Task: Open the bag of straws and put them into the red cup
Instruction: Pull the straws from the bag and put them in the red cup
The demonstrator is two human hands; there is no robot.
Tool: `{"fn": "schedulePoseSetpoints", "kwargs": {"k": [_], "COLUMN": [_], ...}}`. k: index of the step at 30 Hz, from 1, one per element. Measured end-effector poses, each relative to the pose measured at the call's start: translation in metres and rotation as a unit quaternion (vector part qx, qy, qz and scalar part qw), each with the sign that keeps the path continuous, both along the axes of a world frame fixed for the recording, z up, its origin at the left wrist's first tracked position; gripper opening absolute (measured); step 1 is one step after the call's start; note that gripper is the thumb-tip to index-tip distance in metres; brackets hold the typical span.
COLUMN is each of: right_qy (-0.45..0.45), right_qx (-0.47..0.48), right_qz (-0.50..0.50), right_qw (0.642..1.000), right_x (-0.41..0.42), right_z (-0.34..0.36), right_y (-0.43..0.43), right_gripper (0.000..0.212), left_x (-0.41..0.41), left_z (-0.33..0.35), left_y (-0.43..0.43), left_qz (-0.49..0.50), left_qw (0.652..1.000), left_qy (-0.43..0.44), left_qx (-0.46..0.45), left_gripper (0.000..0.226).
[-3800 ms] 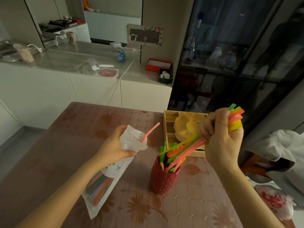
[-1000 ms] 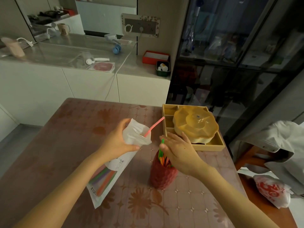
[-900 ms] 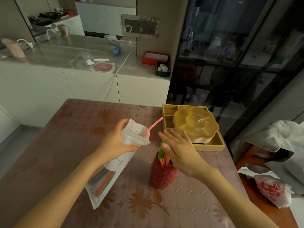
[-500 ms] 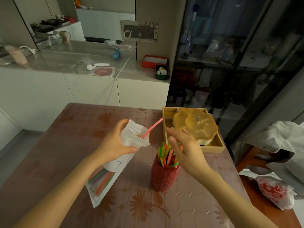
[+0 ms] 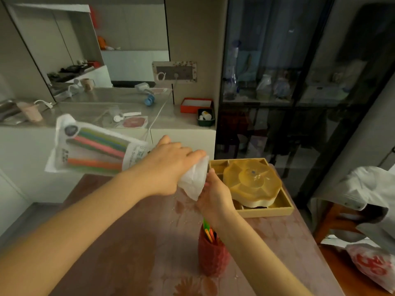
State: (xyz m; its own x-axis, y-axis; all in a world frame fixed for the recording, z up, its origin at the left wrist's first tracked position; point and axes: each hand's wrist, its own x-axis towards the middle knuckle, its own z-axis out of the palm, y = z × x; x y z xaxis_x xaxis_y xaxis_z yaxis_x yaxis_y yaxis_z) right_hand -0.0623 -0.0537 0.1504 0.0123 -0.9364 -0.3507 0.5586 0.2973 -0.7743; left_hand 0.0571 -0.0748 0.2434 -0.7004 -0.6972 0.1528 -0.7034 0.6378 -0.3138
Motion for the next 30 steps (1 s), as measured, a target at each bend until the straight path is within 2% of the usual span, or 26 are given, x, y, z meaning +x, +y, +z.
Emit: {"fn": "schedulePoseSetpoints", "kwargs": {"k": [4,6,9,13,17,21,24,26,27,30], "right_qy": [-0.250,-0.308,-0.324,-0.288,-0.173,-0.128,-0.065,-0.043,-0.042,-0.010], "right_qx": [0.019,0.022,0.039,0.041,-0.007,-0.094,-0.141,-0.157,-0.164,-0.168], "right_qz": [0.035,0.052,0.038,-0.031,-0.038,0.001,0.053,0.085,0.098,0.091], "right_qw": [0.967,0.950,0.944,0.956,0.984,0.987,0.986,0.983,0.981,0.982], "right_x": [0.001,-0.001,-0.002,-0.009,-0.018,-0.024,-0.018,-0.012,-0.010,-0.009], "right_z": [0.003,0.010,0.013,0.006,0.004,-0.006,-0.008,-0.013,-0.012,-0.007], "right_y": [-0.007,-0.006,-0.004,-0.003,0.002,0.011,0.020,0.020,0.020,0.020], "right_gripper": [0.050,0.052,0.050,0.043,0.045,0.045,0.048,0.062,0.062,0.039], "left_x": [-0.024,-0.032,-0.034,-0.021,-0.001,0.013,0.017,0.016,0.016,0.015], "left_z": [0.027,0.029,0.025,0.018,-0.002,-0.025,-0.033,-0.033,-0.033,-0.034], "left_y": [-0.003,-0.003,-0.002,-0.003,0.004,0.012,0.016,0.018,0.018,0.016], "left_qz": [-0.038,-0.048,-0.040,0.003,0.068,0.095,0.112,0.117,0.116,0.116], "left_qw": [0.980,0.970,0.971,0.990,0.993,0.966,0.928,0.902,0.893,0.879], "left_qy": [-0.185,-0.230,-0.235,-0.140,0.018,0.188,0.296,0.335,0.343,0.343], "left_qx": [-0.058,-0.059,-0.031,0.011,0.097,0.149,0.196,0.248,0.268,0.310], "left_gripper": [0.060,0.052,0.051,0.057,0.062,0.058,0.060,0.060,0.058,0.055]}}
